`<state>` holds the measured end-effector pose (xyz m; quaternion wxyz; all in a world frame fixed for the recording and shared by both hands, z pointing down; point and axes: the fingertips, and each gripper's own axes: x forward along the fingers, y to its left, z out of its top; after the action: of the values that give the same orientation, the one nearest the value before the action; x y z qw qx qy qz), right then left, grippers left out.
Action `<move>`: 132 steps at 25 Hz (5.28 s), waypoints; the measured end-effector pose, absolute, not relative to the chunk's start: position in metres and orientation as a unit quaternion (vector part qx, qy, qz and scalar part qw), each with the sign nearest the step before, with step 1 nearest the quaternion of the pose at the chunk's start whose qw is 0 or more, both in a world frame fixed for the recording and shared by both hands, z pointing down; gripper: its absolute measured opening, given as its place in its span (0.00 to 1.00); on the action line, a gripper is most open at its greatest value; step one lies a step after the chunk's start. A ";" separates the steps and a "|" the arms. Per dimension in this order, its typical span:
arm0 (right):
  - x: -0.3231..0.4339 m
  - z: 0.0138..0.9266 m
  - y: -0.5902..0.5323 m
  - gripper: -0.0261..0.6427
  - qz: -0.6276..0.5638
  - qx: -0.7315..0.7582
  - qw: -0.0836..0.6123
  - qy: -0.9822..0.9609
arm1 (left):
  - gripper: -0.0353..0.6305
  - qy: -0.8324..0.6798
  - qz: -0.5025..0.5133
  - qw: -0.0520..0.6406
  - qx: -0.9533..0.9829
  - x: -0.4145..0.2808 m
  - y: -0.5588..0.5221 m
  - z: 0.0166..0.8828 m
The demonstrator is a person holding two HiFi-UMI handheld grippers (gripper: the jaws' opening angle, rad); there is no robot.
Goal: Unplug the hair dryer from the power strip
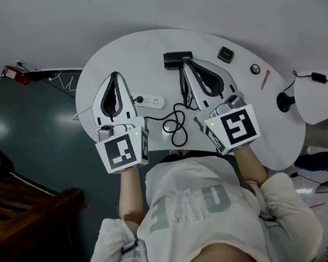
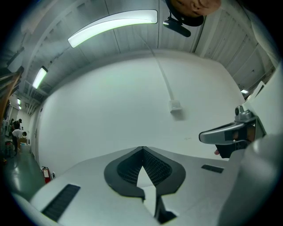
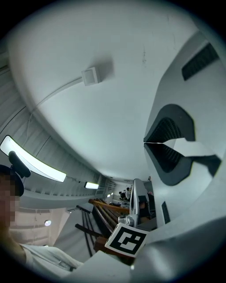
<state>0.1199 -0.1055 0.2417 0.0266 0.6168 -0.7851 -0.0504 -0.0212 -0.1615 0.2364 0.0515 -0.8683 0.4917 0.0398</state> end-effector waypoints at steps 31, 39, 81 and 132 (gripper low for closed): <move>0.035 0.552 -0.139 0.46 0.214 0.218 0.522 -0.796 | 0.07 0.545 -0.043 0.018 -0.837 -0.068 -0.172 0.313; 0.035 0.596 -0.140 0.44 0.211 0.199 0.569 -0.769 | 0.07 0.567 -0.055 -0.008 -0.822 -0.087 -0.179 0.337; 0.032 0.600 -0.140 0.44 0.224 0.203 0.558 -0.773 | 0.15 0.283 -0.321 -0.110 -0.897 -0.013 -0.189 0.538; 0.038 0.599 -0.141 0.44 0.213 0.217 0.607 -0.735 | 0.13 0.437 -0.040 0.063 -0.896 -0.066 -0.189 0.344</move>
<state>0.0379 -0.1407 0.5993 0.6068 0.2169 -0.7346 0.2125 -0.0659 -0.1892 0.3439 0.0633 -0.8963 0.4370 -0.0399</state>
